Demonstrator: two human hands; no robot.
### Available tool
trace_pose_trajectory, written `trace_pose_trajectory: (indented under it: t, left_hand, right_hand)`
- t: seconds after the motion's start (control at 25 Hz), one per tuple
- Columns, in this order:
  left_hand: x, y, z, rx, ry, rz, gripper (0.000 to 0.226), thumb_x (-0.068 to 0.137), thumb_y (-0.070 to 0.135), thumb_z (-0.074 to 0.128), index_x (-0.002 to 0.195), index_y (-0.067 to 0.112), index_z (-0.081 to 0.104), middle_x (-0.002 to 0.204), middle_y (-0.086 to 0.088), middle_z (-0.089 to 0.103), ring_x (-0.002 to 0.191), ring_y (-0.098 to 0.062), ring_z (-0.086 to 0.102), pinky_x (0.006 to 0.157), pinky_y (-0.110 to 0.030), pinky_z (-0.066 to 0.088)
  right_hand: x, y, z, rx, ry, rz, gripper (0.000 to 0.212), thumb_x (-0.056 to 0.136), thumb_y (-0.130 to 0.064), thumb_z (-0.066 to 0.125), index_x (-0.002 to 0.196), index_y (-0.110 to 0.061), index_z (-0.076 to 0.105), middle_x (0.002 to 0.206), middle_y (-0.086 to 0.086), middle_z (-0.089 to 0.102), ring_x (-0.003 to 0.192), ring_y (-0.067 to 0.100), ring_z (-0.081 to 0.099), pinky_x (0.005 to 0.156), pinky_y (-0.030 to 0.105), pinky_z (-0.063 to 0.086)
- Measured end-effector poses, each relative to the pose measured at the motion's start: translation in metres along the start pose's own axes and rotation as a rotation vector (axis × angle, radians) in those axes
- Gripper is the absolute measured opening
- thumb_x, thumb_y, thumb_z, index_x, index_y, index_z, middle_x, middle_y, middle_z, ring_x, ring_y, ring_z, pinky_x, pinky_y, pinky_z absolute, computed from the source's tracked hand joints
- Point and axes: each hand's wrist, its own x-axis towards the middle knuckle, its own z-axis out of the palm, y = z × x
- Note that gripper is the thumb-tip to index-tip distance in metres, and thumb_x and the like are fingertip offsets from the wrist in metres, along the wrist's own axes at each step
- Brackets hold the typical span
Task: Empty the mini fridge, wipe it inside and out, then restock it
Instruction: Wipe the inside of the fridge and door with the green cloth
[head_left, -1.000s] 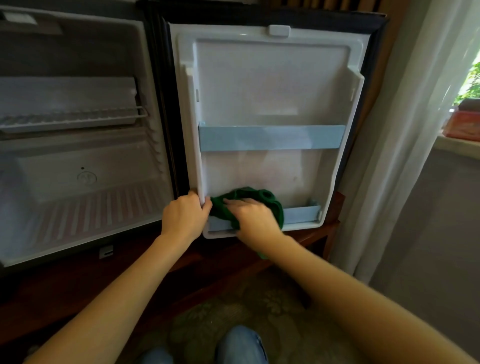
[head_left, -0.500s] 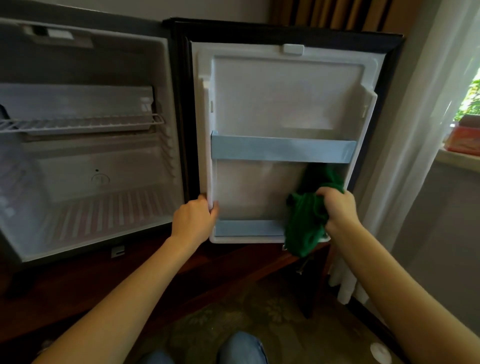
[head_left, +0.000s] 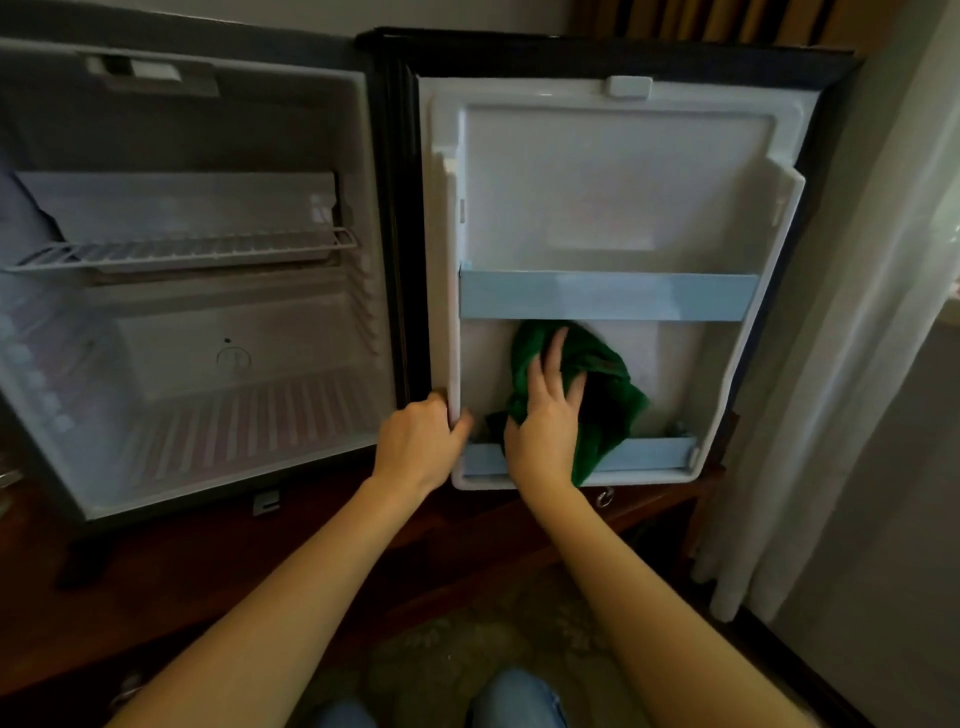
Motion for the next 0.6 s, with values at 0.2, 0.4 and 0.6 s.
trace_pose_trajectory:
  t: [0.2,0.4,0.6]
  left_hand:
    - [0.0,-0.002,0.0,0.068,0.016,0.006,0.032,0.097,0.035,0.046,0.103,0.007,0.058,0.085,-0.011,0.067,0.073,-0.029,0.064,0.055,-0.029,0.036]
    - [-0.002,-0.005,-0.005,0.137,0.036,0.046,0.04,0.099,0.04,0.039,0.105,0.006,0.058,0.084,-0.01,0.067,0.063,-0.024,0.058,0.05,-0.027,0.035]
    - [-0.004,-0.004,-0.007,0.166,0.031,0.048,0.04,0.1,0.04,0.037,0.111,0.007,0.058,0.086,-0.008,0.067,0.059,-0.015,0.047,0.042,-0.022,0.025]
  right_hand:
    - [-0.007,0.011,-0.012,-0.218,-0.118,-0.481,0.051,0.054,0.002,0.08,0.103,-0.011,0.071,0.114,0.001,0.069,0.108,0.033,0.062,0.061,0.038,0.059]
    - [0.007,0.032,-0.055,-0.197,-0.491,-0.412,0.02,0.086,-0.032,0.048,0.087,-0.017,0.062,0.082,0.003,0.064,0.08,0.026,0.06,0.063,0.035,0.047]
    - [0.029,0.081,-0.114,-0.258,-0.587,-0.035,0.008,0.091,-0.021,0.052,0.086,-0.017,0.057,0.078,0.002,0.061,0.072,0.021,0.059,0.062,0.028,0.047]
